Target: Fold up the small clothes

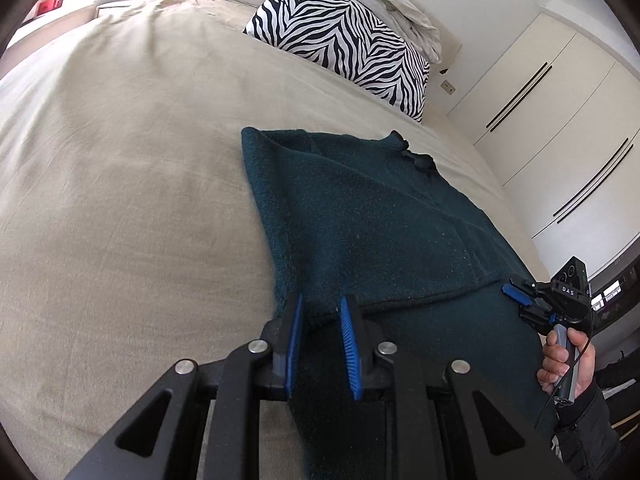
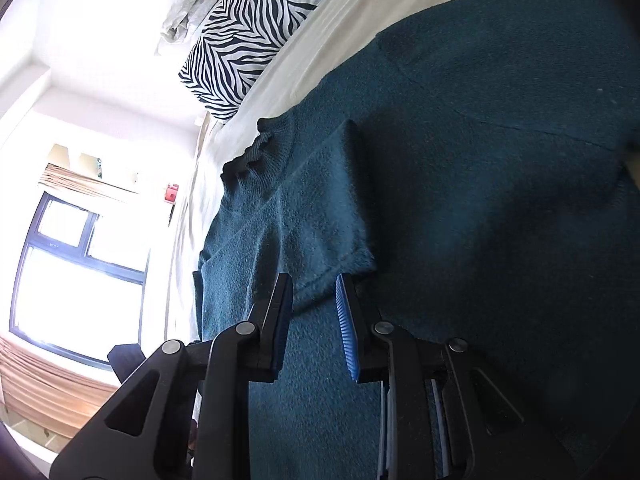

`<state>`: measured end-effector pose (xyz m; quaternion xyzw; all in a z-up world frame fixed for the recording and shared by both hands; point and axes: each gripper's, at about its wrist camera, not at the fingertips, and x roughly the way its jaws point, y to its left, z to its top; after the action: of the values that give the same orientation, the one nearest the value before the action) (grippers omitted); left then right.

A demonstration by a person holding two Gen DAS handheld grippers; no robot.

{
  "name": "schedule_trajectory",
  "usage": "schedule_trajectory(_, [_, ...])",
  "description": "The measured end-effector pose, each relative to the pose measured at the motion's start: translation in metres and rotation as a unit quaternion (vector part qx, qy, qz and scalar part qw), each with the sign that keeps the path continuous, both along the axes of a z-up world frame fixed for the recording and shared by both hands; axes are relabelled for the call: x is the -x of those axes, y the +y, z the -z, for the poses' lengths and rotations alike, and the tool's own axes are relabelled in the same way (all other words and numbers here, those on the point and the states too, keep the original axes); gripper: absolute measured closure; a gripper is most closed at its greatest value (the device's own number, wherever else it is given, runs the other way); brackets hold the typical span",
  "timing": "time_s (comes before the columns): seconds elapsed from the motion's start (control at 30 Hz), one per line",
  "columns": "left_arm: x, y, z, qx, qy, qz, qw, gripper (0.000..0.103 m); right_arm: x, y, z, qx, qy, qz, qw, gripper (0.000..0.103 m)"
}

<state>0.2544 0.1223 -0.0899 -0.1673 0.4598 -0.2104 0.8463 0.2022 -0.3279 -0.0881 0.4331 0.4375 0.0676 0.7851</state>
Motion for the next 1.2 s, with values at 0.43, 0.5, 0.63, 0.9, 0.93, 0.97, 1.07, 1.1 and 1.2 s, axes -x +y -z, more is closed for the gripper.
schedule_trajectory(0.43, [0.061, -0.044, -0.054, -0.025, -0.057, -0.023, 0.9978, 0.051, 0.221, -0.217, -0.027, -0.025, -0.04, 0.323, 0.945, 0.026])
schedule_trajectory(0.5, [0.063, -0.072, -0.055, -0.007, -0.056, 0.002, 0.9984, 0.045, 0.236, -0.241, -0.021, -0.042, -0.052, 0.354, 0.933, 0.026])
schedule_trajectory(0.63, [0.058, -0.124, -0.045, 0.041, -0.02, 0.045, 0.9979, 0.042, 0.235, -0.279, -0.011, -0.053, -0.057, 0.385, 0.92, 0.028])
schedule_trajectory(0.9, [0.044, -0.182, -0.03, 0.088, 0.019, 0.087, 0.9921, 0.042, 0.21, -0.344, -0.004, -0.027, -0.019, 0.443, 0.896, 0.074])
schedule_trajectory(0.93, [0.04, -0.184, -0.027, 0.088, 0.025, 0.085, 0.9921, 0.042, 0.208, -0.347, -0.008, -0.014, -0.011, 0.444, 0.896, 0.079])
schedule_trajectory(0.97, [0.035, -0.185, -0.026, 0.09, 0.03, 0.082, 0.9921, 0.042, 0.203, -0.348, -0.015, 0.006, -0.003, 0.44, 0.898, 0.084])
schedule_trajectory(1.07, [0.026, -0.185, -0.025, 0.109, 0.036, 0.078, 0.9903, 0.042, 0.167, -0.328, -0.047, 0.087, 0.005, 0.394, 0.915, 0.092])
schedule_trajectory(1.1, [0.022, -0.185, -0.025, 0.116, 0.036, 0.074, 0.9898, 0.042, 0.152, -0.313, -0.06, 0.116, 0.002, 0.366, 0.923, 0.092])
schedule_trajectory(1.2, [0.012, -0.177, -0.026, 0.156, 0.044, 0.056, 0.9851, 0.039, 0.09, -0.228, -0.095, 0.225, -0.017, 0.227, 0.947, 0.092])
